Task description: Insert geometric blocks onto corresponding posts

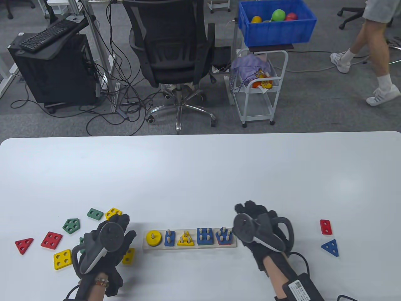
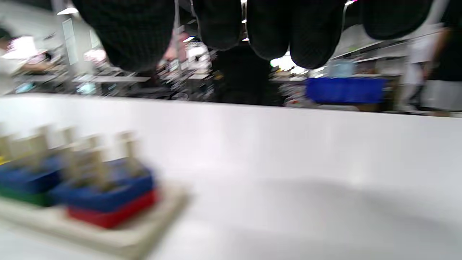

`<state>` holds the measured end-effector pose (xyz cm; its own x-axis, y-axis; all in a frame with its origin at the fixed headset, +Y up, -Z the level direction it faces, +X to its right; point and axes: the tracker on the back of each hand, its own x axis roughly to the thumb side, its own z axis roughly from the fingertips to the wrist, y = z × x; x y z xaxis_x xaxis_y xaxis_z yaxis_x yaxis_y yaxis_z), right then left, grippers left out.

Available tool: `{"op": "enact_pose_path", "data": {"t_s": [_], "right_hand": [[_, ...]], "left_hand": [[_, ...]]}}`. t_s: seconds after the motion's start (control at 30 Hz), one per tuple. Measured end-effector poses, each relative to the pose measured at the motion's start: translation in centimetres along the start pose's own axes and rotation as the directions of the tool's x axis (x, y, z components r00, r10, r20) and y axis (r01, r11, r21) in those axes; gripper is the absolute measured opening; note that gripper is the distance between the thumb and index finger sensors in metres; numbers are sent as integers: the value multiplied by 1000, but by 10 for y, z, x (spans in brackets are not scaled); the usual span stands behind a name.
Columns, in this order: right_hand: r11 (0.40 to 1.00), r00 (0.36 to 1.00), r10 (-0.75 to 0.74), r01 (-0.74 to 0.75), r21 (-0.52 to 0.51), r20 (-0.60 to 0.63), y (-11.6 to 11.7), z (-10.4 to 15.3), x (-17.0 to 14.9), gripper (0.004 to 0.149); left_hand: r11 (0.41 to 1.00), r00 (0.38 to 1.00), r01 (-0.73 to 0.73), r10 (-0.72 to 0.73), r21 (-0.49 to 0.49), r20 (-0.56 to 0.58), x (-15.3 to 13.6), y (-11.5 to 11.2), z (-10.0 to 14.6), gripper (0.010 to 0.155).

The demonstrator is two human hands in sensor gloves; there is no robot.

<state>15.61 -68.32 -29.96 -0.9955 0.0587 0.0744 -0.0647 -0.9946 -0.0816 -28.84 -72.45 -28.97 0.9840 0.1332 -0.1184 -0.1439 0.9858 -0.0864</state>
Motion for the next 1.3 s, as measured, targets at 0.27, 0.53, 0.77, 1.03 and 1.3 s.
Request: {"op": "enact_pose_path", "data": {"t_s": [0.27, 0.53, 0.77, 1.03, 1.3], "right_hand": [[993, 819, -115, 106, -48, -563, -8, 27, -135, 60], [965, 657, 85, 132, 226, -749, 40, 32, -171, 66], [936, 635, 268, 5, 351, -724, 59, 24, -163, 71], [949, 608, 216, 54, 311, -764, 61, 28, -171, 57], [964, 639, 176, 41, 261, -749, 61, 30, -171, 53]], "left_hand": [[1000, 1000, 28, -29, -11, -4, 1, -3, -1, 64], [999, 999, 40, -40, -22, -2, 2, -5, -1, 65], [998, 999, 49, -49, -26, -1, 3, -6, -1, 65], [998, 999, 52, -52, -30, -5, 3, -6, 0, 64], [998, 999, 49, -49, -26, -3, 3, -6, 0, 64]]}}
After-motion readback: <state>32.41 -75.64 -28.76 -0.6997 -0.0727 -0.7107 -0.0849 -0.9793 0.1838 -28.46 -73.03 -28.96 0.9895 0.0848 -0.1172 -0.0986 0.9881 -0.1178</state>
